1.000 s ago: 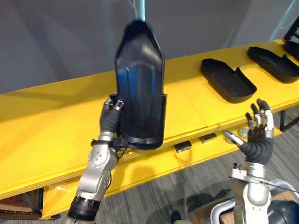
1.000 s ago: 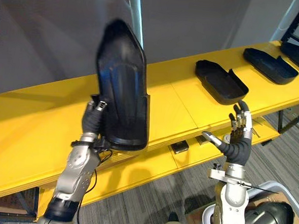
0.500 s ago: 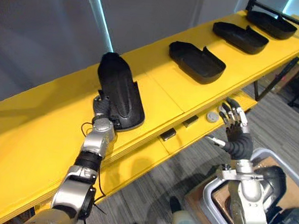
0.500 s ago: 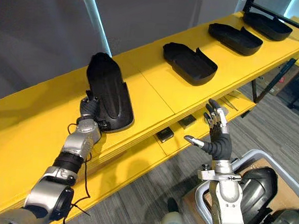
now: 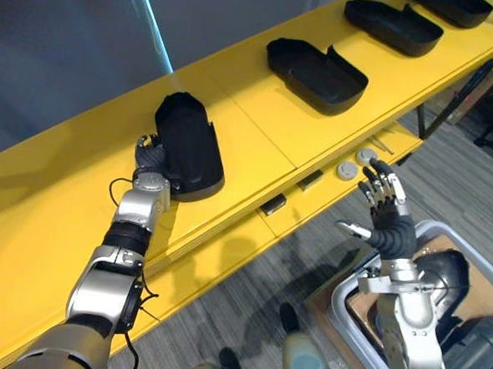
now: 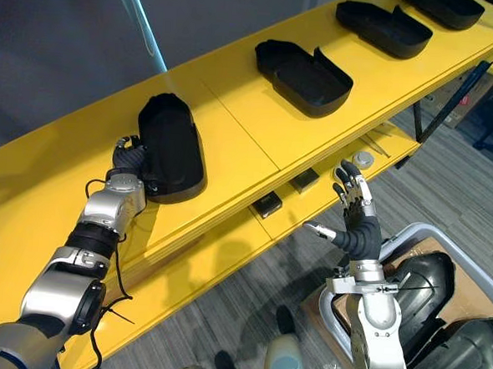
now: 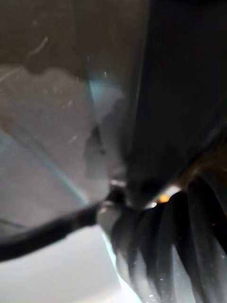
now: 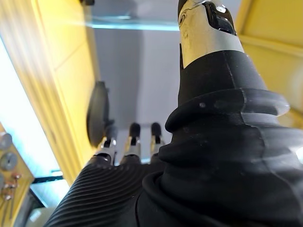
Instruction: Walk over and take plastic housings, then place them on the shelf
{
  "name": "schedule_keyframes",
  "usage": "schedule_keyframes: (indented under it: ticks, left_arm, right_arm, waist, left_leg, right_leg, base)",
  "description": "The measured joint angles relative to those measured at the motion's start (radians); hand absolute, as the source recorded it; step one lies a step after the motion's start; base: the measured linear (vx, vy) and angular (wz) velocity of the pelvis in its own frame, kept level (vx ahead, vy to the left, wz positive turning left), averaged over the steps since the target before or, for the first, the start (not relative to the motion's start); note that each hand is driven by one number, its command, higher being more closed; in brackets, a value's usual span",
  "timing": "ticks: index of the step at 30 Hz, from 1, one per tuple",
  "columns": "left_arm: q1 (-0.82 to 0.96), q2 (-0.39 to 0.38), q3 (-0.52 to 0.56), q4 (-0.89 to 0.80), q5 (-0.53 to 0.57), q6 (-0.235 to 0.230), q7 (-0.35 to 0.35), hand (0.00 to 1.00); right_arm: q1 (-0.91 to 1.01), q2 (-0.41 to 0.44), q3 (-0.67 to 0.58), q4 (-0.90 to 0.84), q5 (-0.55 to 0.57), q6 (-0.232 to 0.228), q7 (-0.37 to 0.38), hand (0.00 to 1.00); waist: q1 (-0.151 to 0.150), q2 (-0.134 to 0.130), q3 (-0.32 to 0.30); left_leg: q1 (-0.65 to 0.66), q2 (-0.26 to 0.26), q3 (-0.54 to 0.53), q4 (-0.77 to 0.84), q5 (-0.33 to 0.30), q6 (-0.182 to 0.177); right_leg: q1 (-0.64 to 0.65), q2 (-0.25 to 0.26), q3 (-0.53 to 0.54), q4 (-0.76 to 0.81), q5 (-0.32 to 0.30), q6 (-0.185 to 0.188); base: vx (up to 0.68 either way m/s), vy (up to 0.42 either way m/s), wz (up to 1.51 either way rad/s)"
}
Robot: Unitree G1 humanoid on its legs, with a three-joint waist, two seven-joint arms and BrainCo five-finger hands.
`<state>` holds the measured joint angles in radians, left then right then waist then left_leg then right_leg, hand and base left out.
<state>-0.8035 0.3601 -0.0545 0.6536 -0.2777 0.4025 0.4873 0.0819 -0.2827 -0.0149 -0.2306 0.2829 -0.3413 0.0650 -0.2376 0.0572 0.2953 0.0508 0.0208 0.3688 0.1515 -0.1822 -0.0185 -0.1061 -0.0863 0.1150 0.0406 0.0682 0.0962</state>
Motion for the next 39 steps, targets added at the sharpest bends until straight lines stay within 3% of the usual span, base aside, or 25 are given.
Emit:
schedule_keyframes:
  ticks: [8,12,17,19,24,26,29,32,36,39]
  left_arm:
    - [-0.022,0.033,0.0,0.036,0.031,0.015,0.016,0.0]
    - [-0.025,0.041,0.0,0.036,0.175,0.014,0.051,0.0]
    - [-0.098,0.14,-0.015,0.014,0.393,0.005,0.081,0.0]
    - [-0.133,0.208,-0.055,-0.056,0.467,-0.036,0.091,0.0]
    - [-0.161,0.227,-0.102,-0.158,0.478,-0.104,0.102,0.0]
    - [-0.158,0.218,-0.117,-0.198,0.423,-0.127,0.099,0.0]
    - [-0.094,0.188,-0.111,-0.331,0.254,-0.194,0.084,0.0]
    - [-0.046,0.158,-0.107,-0.423,0.209,-0.233,0.072,0.0]
    - [0.073,0.158,0.039,-0.564,0.133,-0.337,0.077,0.0]
    - [0.266,0.136,0.158,-0.734,0.073,-0.439,0.076,0.0]
  right_arm:
    - [0.001,-0.003,0.023,0.0,0.02,-0.003,0.0,0.0]
    - [0.008,-0.004,0.049,0.0,0.019,-0.009,0.0,0.0]
    - [0.053,-0.009,0.078,0.0,0.02,-0.049,0.001,0.0]
    - [0.065,-0.014,0.089,0.0,0.025,-0.066,0.001,0.0]
    - [0.066,-0.021,0.114,0.0,0.049,-0.08,0.001,0.0]
    - [0.061,-0.023,0.123,0.0,0.056,-0.08,-0.003,0.0]
    - [0.049,-0.024,0.156,0.001,0.056,-0.078,-0.025,0.0]
    - [0.049,-0.022,0.155,0.001,0.045,-0.074,-0.051,0.0]
    - [0.054,-0.011,0.154,0.002,0.063,-0.031,-0.056,0.0]
    - [0.055,0.002,0.153,0.004,0.066,-0.024,-0.043,0.0]
  waist:
    - [-0.013,0.0,0.0]
    - [-0.02,0.0,0.0]
    - [-0.02,0.0,0.0]
    - [-0.018,0.0,0.0]
    - [-0.004,0.006,-0.005]
    - [0.004,0.015,-0.014]
    - [0.014,0.024,-0.041]
    - [0.023,0.031,-0.063]
    - [0.038,0.037,-0.112]
    - [0.073,0.044,-0.153]
  left_leg:
    - [0.0,0.0,0.001,-0.001,0.0,0.0]
    - [0.0,0.001,0.001,-0.001,0.0,0.0]
    - [0.0,0.003,-0.001,-0.002,0.0,0.0]
    - [0.001,0.002,-0.004,-0.002,0.0,0.0]
    - [0.017,0.002,-0.038,-0.003,0.0,0.0]
    - [0.016,0.002,-0.05,-0.004,0.0,0.0]
    - [0.019,0.003,-0.065,-0.01,0.0,0.0]
    - [0.03,0.0,-0.087,-0.015,0.0,0.0]
    - [0.037,-0.004,-0.109,-0.028,0.01,0.002]
    - [0.037,-0.002,-0.124,-0.041,0.021,-0.003]
  right_leg:
    - [0.0,0.001,0.0,0.0,0.004,0.007]
    - [0.0,0.001,0.001,-0.001,0.005,0.007]
    - [0.003,0.003,0.0,-0.005,0.008,0.006]
    - [0.008,0.002,-0.002,-0.012,0.011,0.005]
    - [0.041,0.0,-0.012,-0.032,0.014,0.005]
    - [0.046,-0.001,-0.025,-0.035,0.014,0.004]
    - [0.058,0.0,-0.042,-0.041,0.015,0.004]
    - [0.079,0.0,-0.065,-0.048,0.015,0.004]
    - [0.099,-0.003,-0.088,-0.062,0.015,0.004]
    - [0.112,-0.002,-0.111,-0.086,0.021,-0.001]
  base:
    - [0.0,0.0,0.0]
    - [0.0,0.0,0.0]
    - [0.0,0.0,0.0]
    - [0.0,0.0,0.02]
    - [0.0,-0.014,0.06]
    - [0.0,-0.026,0.13]
    - [-0.01,-0.029,0.15]
    - [0.0,-0.024,0.19]
    - [-0.03,-0.028,0.14]
    - [-0.02,-0.048,0.21]
